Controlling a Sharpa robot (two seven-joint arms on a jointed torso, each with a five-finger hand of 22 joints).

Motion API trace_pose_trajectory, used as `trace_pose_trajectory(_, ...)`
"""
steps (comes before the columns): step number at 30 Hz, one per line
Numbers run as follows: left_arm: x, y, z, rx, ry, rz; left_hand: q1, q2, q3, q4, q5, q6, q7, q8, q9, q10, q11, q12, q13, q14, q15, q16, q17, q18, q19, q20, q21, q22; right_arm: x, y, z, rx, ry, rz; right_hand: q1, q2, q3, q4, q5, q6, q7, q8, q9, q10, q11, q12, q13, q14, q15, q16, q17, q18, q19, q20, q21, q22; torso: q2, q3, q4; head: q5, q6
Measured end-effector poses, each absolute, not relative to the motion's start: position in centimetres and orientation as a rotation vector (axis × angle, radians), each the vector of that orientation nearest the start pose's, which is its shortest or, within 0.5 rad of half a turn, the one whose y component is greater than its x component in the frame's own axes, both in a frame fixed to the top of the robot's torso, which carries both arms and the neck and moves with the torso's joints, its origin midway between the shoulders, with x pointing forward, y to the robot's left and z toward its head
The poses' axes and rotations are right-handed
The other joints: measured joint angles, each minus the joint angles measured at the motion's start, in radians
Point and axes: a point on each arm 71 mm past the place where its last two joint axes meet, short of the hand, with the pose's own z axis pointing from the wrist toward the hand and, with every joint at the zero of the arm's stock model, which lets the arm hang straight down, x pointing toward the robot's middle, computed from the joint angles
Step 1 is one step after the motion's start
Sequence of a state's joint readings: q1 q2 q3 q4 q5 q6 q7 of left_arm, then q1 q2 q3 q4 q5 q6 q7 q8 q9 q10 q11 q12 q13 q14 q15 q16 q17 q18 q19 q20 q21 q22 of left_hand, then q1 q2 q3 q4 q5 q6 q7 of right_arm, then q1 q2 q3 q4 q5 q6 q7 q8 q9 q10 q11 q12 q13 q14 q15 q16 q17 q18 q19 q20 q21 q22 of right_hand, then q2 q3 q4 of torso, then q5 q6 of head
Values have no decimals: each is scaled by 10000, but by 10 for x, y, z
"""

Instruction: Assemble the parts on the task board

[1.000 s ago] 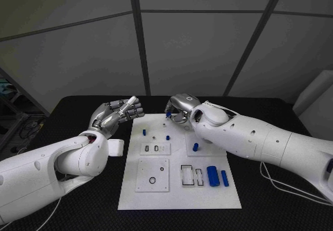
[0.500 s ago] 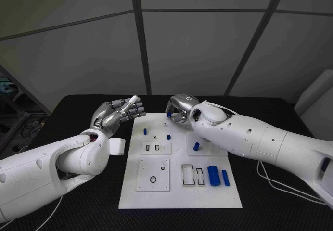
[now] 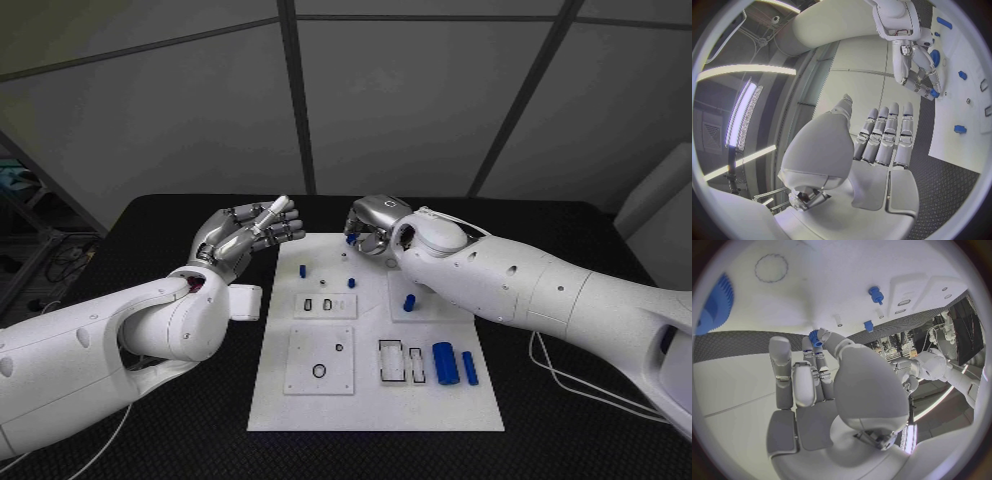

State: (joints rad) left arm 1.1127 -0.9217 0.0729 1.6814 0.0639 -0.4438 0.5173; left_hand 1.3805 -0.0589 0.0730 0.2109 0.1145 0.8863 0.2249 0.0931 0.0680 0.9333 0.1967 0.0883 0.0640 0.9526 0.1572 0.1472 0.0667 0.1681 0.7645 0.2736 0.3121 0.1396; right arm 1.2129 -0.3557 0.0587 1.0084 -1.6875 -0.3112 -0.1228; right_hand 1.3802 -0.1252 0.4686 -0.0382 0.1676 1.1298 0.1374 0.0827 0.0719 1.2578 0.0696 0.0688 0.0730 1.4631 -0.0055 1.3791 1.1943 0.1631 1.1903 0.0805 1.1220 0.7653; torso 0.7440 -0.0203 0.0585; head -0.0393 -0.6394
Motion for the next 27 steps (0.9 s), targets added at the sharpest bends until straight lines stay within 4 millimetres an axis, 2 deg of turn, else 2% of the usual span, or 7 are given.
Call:
trace_pose_trajectory(5,462,214,-159,-11827,12024,-15974,0,0,0,0,0,0,0,0,-9,0,0,0,0,0,0,0,0,1,0,0,0,0,570,-86,-168,-2806,15109,5168,0,0,26,29,-1,-66,62,-75,0,-60,59,-15,0,0,0,0,-1,1,-36,36,0,17,0,-3,-1,12,-18)
trace_pose_trajectory(11,462,214,-158,-11816,12028,-15980,0,0,0,0,0,0,0,0,-9,0,0,0,0,0,0,0,1,0,0,0,0,0,572,-86,-170,-2790,15194,5129,-135,-132,111,109,-57,-355,169,-169,-48,-537,170,-54,-65,38,38,0,-15,0,-127,127,38,8,0,-4,-4,19,-32)
trace_pose_trajectory(16,462,214,-158,-11812,12036,-15981,0,0,0,0,0,0,0,0,-8,0,0,-36,1,0,0,0,1,0,0,0,0,-8,573,-85,-171,-2773,15249,5115,-184,-180,127,124,-111,-516,202,-168,-55,-849,269,-53,-91,36,111,0,-41,0,-201,201,38,-59,-1,-5,-4,27,-37)
trace_pose_trajectory(19,462,214,-158,-11809,12044,-15984,0,0,0,1,0,0,0,-40,-8,0,0,-36,1,0,0,0,1,0,0,0,0,-8,573,-85,-172,-2771,15297,5104,-301,-298,138,136,-171,-847,267,-168,-54,-1413,363,-53,-107,34,219,40,-86,-1,-444,294,-93,-349,-4,-5,-6,36,-38)
trace_pose_trajectory(21,462,213,-158,-11808,12050,-15987,0,0,0,0,0,0,0,-40,-8,0,0,-36,1,0,0,0,1,0,0,0,0,-8,573,-85,-172,-2771,15334,5095,-302,-298,136,138,-171,-952,308,-168,-54,-1672,414,-53,-107,37,288,40,-167,0,-530,343,-193,-498,-5,-5,-9,42,-38)
trace_pose_trajectory(23,462,213,-158,-11806,12055,-15991,0,0,0,1,0,0,0,-40,-8,0,0,-36,1,0,0,0,1,1,0,0,0,-8,573,-85,-172,-2773,15361,5092,-301,-298,58,150,-171,-1038,250,-168,-54,-1795,433,-53,-107,37,289,40,-207,-1,-542,355,-195,-553,-7,-4,-15,50,-38)
trace_pose_trajectory(27,462,213,-158,-11804,12065,-15999,0,0,0,1,0,0,0,-40,-7,0,0,-36,1,0,0,0,-8,0,0,0,0,-7,573,-86,-172,-2777,15384,5098,-342,-339,-27,122,-225,-1097,261,-168,-54,-1901,465,-53,-107,37,288,39,-262,-1,-576,389,-223,-609,-8,-5,-25,55,-39)
